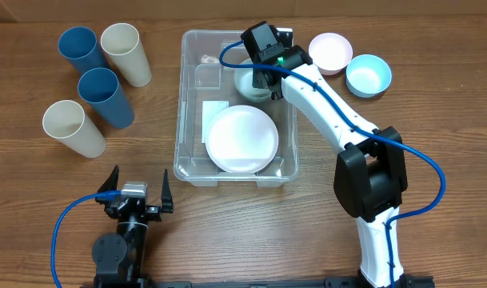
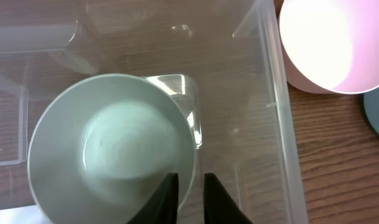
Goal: Pack container
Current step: 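Carry the grey-green bowl into the bin's back corner and release, then reach the right gripper to the light blue bowl and grip its rim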
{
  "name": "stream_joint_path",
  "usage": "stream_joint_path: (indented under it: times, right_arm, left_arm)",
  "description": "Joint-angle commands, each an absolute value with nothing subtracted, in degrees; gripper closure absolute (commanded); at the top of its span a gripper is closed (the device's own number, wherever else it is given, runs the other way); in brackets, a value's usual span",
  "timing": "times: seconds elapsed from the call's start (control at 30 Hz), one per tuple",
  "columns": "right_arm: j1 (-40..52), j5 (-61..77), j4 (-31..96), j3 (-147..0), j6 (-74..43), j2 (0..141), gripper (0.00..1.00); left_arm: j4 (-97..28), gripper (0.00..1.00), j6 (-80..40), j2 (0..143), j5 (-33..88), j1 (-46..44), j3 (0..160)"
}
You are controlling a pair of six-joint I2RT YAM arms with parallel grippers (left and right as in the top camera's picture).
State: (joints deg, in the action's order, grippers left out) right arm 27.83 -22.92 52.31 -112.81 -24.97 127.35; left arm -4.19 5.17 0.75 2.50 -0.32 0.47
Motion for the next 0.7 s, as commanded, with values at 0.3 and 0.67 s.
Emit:
stream_joint_path:
  times: [0.3,0.67]
  right_arm:
    - [29.69,-24.64,54.76,-119.57,-15.59,126.63,0.8]
    - [19.38,-31.2,70.48,-137.73,-26.61,121.23,0.46]
  left_arm:
    - [-4.25,0.0,6.66,0.25,2.35,0.01,0.27]
    - [-4.27,0.0,6.66,0.25,2.35,0.01,0.27]
